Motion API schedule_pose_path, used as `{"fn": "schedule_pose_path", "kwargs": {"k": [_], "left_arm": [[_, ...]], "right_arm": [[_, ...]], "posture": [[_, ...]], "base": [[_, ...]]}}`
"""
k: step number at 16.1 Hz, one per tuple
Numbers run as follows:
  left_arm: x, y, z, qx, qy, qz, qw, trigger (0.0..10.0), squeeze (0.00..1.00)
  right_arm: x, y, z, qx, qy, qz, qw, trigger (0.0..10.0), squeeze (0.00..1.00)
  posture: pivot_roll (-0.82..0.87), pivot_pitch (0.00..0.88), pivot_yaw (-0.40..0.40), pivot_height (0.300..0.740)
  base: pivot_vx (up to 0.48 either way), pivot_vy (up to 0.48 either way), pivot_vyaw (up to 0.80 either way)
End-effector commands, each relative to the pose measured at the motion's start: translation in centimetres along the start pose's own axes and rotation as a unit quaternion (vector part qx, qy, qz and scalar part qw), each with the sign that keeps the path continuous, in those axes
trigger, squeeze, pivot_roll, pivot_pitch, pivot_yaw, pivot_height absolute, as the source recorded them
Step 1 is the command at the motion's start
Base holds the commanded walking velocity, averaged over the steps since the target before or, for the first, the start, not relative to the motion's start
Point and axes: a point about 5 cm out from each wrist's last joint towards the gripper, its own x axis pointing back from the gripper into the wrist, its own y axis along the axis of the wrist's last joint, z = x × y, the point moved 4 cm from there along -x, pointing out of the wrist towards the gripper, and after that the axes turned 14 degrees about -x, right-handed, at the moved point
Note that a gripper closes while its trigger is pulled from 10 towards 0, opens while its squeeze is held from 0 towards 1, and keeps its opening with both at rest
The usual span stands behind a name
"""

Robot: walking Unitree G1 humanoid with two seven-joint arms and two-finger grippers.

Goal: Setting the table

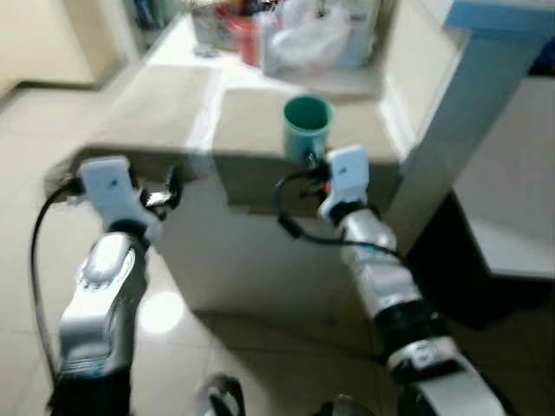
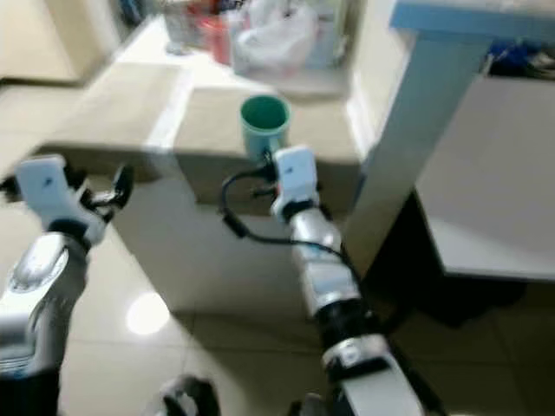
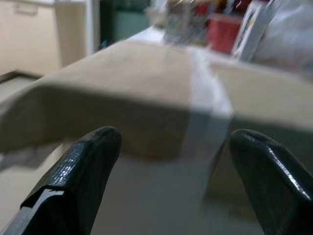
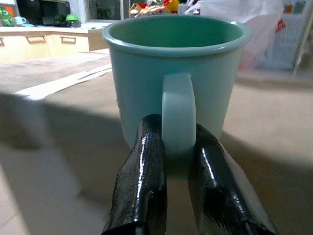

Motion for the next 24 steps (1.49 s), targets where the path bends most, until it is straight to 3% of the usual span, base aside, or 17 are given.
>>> {"fn": "schedule_pose_path", "kwargs": {"k": [1, 5, 10, 24], "left_arm": [[-0.4, 1.3, -0.4, -0.008, -0.007, -0.021, 1.0, 10.0, 0.0], [-0.5, 1.3, -0.4, -0.016, -0.011, -0.021, 1.0, 10.0, 0.0], [-0.5, 1.1, -0.8, -0.038, -0.018, -0.019, 0.999, 10.0, 0.0], [-0.9, 1.2, -1.5, -0.061, -0.024, -0.024, 0.998, 10.0, 0.0]], "right_arm": [[0.4, -1.9, -0.4, -0.002, -0.007, 0.042, 0.999, 10.0, 0.0], [0.4, -1.9, -0.2, -0.001, -0.007, 0.04, 0.999, 10.0, 0.0], [0.3, -1.9, -0.1, -0.001, -0.006, 0.041, 0.999, 10.0, 0.0], [0.3, -1.7, -0.3, 0.003, -0.006, 0.033, 0.999, 10.0, 0.0]], "posture": [[-0.03, 0.066, 0.005, 0.74], [-0.03, 0.061, 0.009, 0.74], [-0.03, 0.066, 0.012, 0.74], [-0.04, 0.045, 0.021, 0.74]], "base": [[-0.326, 0.0, 0.0], [-0.326, 0.0, 0.0], [0.0, 0.0, 0.0], [0.0, -0.47, 0.0]]}}
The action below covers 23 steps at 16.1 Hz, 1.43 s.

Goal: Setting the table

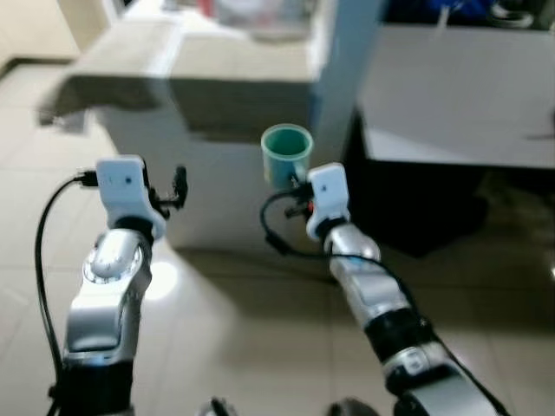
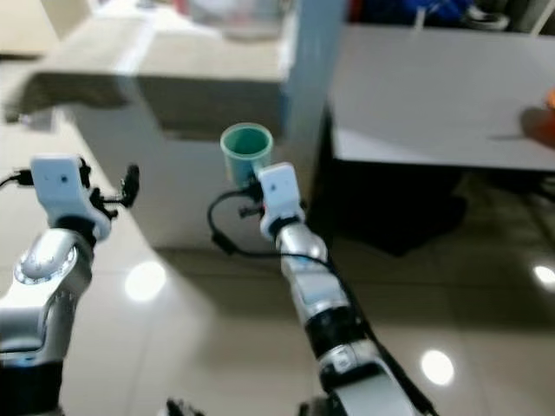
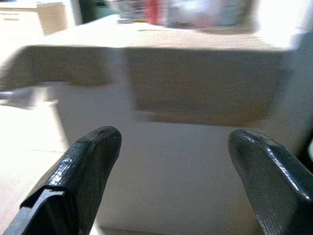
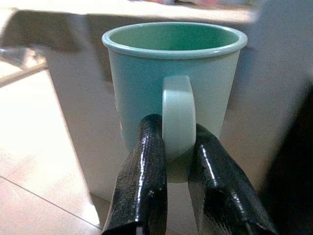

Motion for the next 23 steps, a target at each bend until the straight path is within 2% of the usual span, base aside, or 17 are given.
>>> {"fn": "schedule_pose_path", "kwargs": {"k": [1, 8, 11, 12, 13, 15, 17, 19, 20, 21, 23], "left_arm": [[-0.1, 0.2, 0.3, -0.008, 0.004, -0.005, 1.0, 10.0, 0.0], [-0.5, 0.9, -0.6, -0.005, -0.005, -0.022, 1.0, 10.0, 0.0], [-0.6, 0.5, -0.1, -0.01, 0.008, -0.016, 1.0, 10.0, 0.0], [-0.7, 0.3, 0.5, -0.014, 0.017, -0.011, 1.0, 10.0, 0.0], [-0.7, 0.3, 0.7, -0.016, 0.022, -0.011, 1.0, 10.0, 0.0], [-0.8, 0.3, 1.0, -0.004, 0.026, -0.013, 1.0, 10.0, 0.0], [-1.0, 0.6, 0.9, -0.015, 0.023, -0.017, 0.999, 10.0, 0.0], [-1.3, 0.8, 0.8, -0.025, 0.021, -0.017, 0.999, 10.0, 0.0], [-0.6, 0.4, 1.6, -0.011, 0.038, -0.012, 0.999, 10.0, 0.0], [1.0, -0.9, 3.0, 0.0, 0.057, 0.007, 0.998, 10.0, 0.0], [2.9, -2.7, 4.2, -0.015, 0.068, 0.04, 0.997, 10.0, 0.0]], "right_arm": [[-0.1, 0.6, -0.1, -0.002, -0.004, -0.013, 1.0, 10.0, 0.0], [-0.5, 2.9, -3.4, -0.001, -0.057, -0.045, 0.997, 10.0, 0.0], [-0.5, 4.1, -3.8, 0.008, -0.055, -0.067, 0.996, 10.0, 0.0], [0.1, 5.7, -4.1, 0.012, -0.053, -0.101, 0.993, 10.0, 0.0], [0.3, 6.2, -4.4, 0.015, -0.056, -0.11, 0.992, 10.0, 0.0], [1.0, 6.1, -7.0, 0.009, -0.095, -0.103, 0.99, 10.0, 0.0], [1.2, 5.4, -8.1, 0.008, -0.111, -0.089, 0.99, 10.0, 0.0], [1.2, 5.4, -7.9, 0.01, -0.108, -0.092, 0.99, 10.0, 0.0], [1.8, 5.2, -7.8, 0.004, -0.107, -0.095, 0.99, 10.0, 0.0], [3.1, 4.1, -8.1, 0.01, -0.107, -0.081, 0.991, 10.0, 0.0], [5.0, 2.7, -9.3, 0.016, -0.123, -0.064, 0.99, 10.0, 0.0]], "posture": [[-0.04, 0.041, 0.021, 0.74], [-0.05, 0.02, 0.017, 0.74], [-0.05, 0.02, 0.015, 0.74], [-0.05, 0.023, 0.017, 0.74], [-0.05, 0.024, 0.017, 0.74], [-0.06, 0.025, 0.023, 0.74], [-0.07, 0.025, 0.028, 0.74], [-0.07, 0.023, 0.031, 0.74], [-0.07, 0.013, 0.037, 0.74], [-0.07, 0.013, 0.039, 0.74], [-0.06, 0.013, 0.041, 0.74]], "base": [[0.0, -0.458, 0.0], [0.0, -0.459, 0.0], [0.09, -0.418, 0.0], [0.386, -0.281, 0.0], [0.39, -0.277, 0.0], [0.0, 0.0, 0.0], [0.159, 0.0, 0.0], [0.446, 0.0, 0.0], [0.454, 0.0, 0.0], [0.461, 0.0, 0.0], [0.461, 0.0, 0.0]]}}
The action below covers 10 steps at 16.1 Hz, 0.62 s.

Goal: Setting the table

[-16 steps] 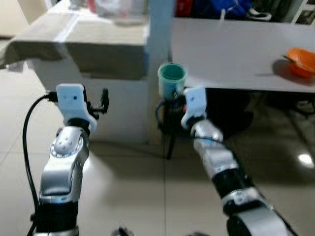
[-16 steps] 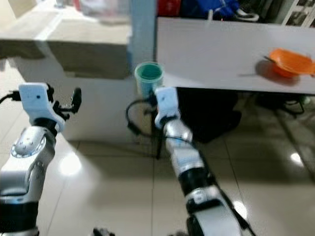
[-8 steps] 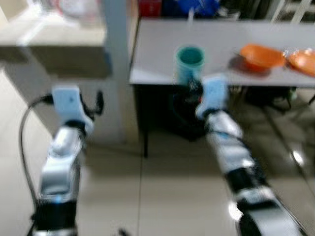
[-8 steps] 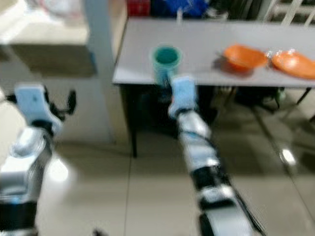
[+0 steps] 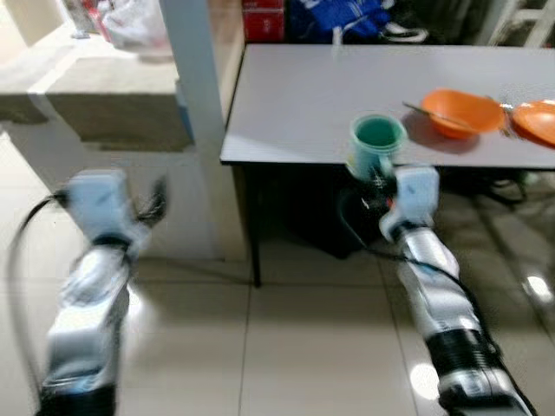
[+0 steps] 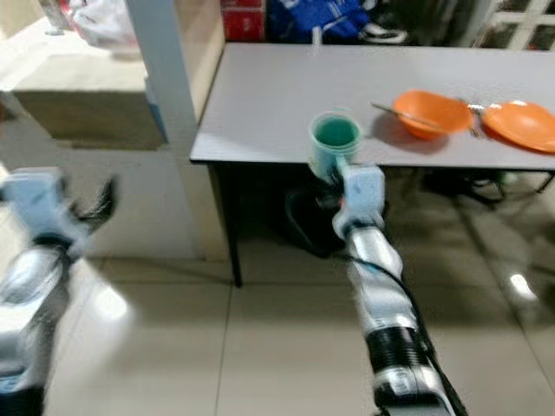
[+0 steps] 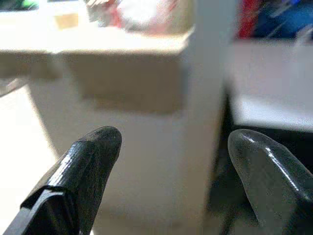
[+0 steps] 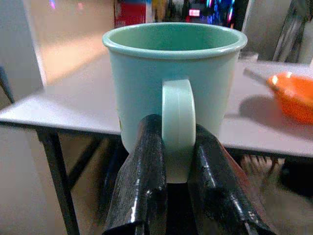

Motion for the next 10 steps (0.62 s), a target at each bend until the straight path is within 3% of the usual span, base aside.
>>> {"fn": "schedule_pose_path", "kwargs": {"k": [1, 4, 5, 7, 10], "left_arm": [[0.5, 0.4, 0.3, -0.009, -0.002, -0.002, 1.0, 10.0, 0.0], [0.9, -0.4, 1.0, -0.016, 0.001, 0.011, 1.0, 10.0, 0.0], [0.6, -0.2, 1.1, -0.015, 0.003, 0.01, 1.0, 10.0, 0.0], [0.3, 0.6, 0.4, -0.021, -0.007, -0.005, 1.0, 10.0, 0.0], [0.6, 1.4, -1.7, -0.029, -0.047, -0.019, 0.998, 10.0, 0.0]], "right_arm": [[0.8, 0.8, -0.8, 0.016, -0.006, -0.015, 1.0, 10.0, 0.0], [2.6, 1.1, -4.2, 0.066, -0.052, -0.018, 0.996, 10.0, 0.0], [3.0, 0.7, -4.6, 0.074, -0.059, -0.012, 0.995, 10.0, 0.0], [3.3, 0.6, -4.3, 0.075, -0.065, -0.011, 0.995, 10.0, 0.0], [3.7, -0.1, -1.9, 0.06, -0.039, -0.005, 0.997, 10.0, 0.0]], "posture": [[-0.06, 0.011, 0.039, 0.74], [-0.06, 0.012, 0.032, 0.74], [-0.06, 0.01, 0.03, 0.74], [-0.07, 0.009, 0.039, 0.74], [-0.08, 0.008, 0.049, 0.74]], "base": [[0.461, 0.0, 0.0], [0.461, 0.0, 0.0], [0.461, 0.0, 0.0], [0.471, 0.0, 0.0], [0.416, -0.162, 0.0]]}}
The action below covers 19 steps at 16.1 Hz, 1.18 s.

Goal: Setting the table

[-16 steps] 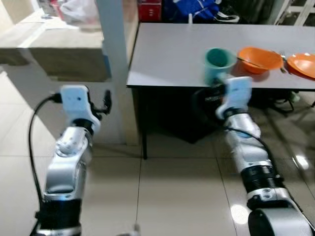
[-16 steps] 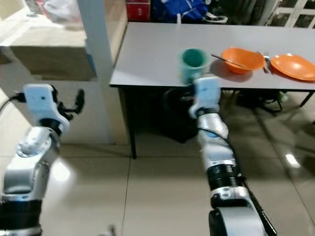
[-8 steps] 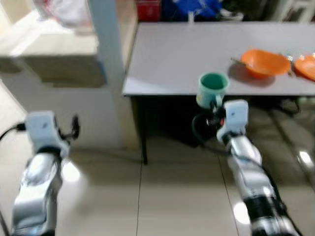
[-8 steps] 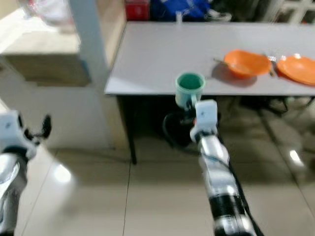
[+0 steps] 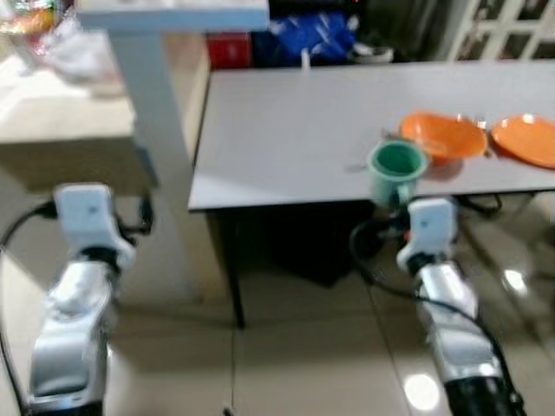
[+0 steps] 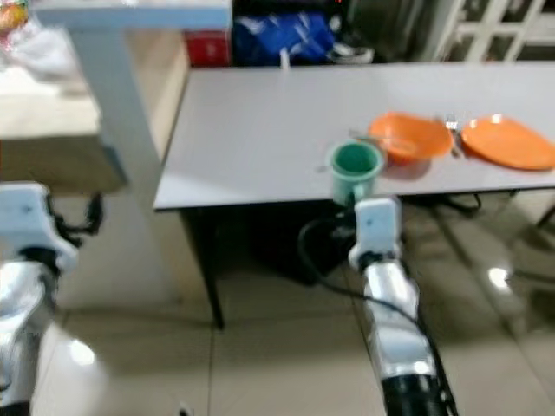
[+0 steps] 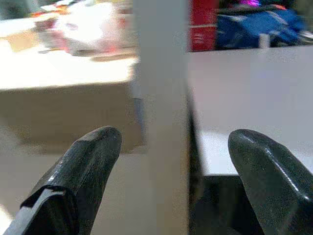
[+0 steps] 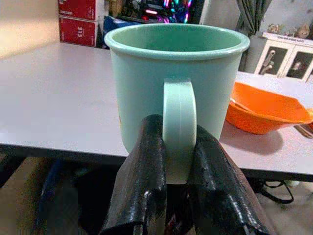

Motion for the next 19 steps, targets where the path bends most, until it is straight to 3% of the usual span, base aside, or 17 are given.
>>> {"fn": "schedule_pose_path", "kwargs": {"k": [1, 4, 8, 11, 19], "left_arm": [[0.1, 0.5, -0.8, -0.003, -0.016, -0.008, 1.0, 10.0, 0.0], [0.0, 0.8, -1.6, -0.007, -0.026, -0.014, 1.0, 10.0, 0.0], [0.2, 1.1, -2.6, -0.002, -0.04, -0.021, 0.999, 10.0, 0.0], [0.3, 1.2, -2.9, -0.002, -0.044, -0.023, 0.999, 10.0, 0.0], [-0.2, 0.6, -2.0, -0.008, -0.023, -0.005, 1.0, 10.0, 0.0]], "right_arm": [[0.1, 0.8, -0.5, 0.01, -0.001, -0.01, 1.0, 10.0, 0.0], [-0.1, 1.1, 0.0, 0.01, 0.01, -0.011, 1.0, 10.0, 0.0], [-0.5, 1.2, 0.8, 0.007, 0.02, -0.01, 1.0, 10.0, 0.0], [-0.7, 1.7, 1.2, 0.003, 0.027, -0.016, 1.0, 10.0, 0.0], [-0.8, 1.6, 2.6, 0.001, 0.046, -0.018, 0.999, 10.0, 0.0]], "posture": [[-0.08, 0.008, 0.05, 0.74], [-0.08, 0.011, 0.049, 0.74], [-0.08, 0.013, 0.048, 0.74], [-0.08, 0.015, 0.046, 0.74], [-0.07, 0.018, 0.046, 0.74]], "base": [[0.428, 0.0, 0.0], [0.429, 0.0, 0.0], [0.0, 0.0, 0.0], [0.0, -0.436, 0.0], [0.354, -0.26, 0.0]]}}
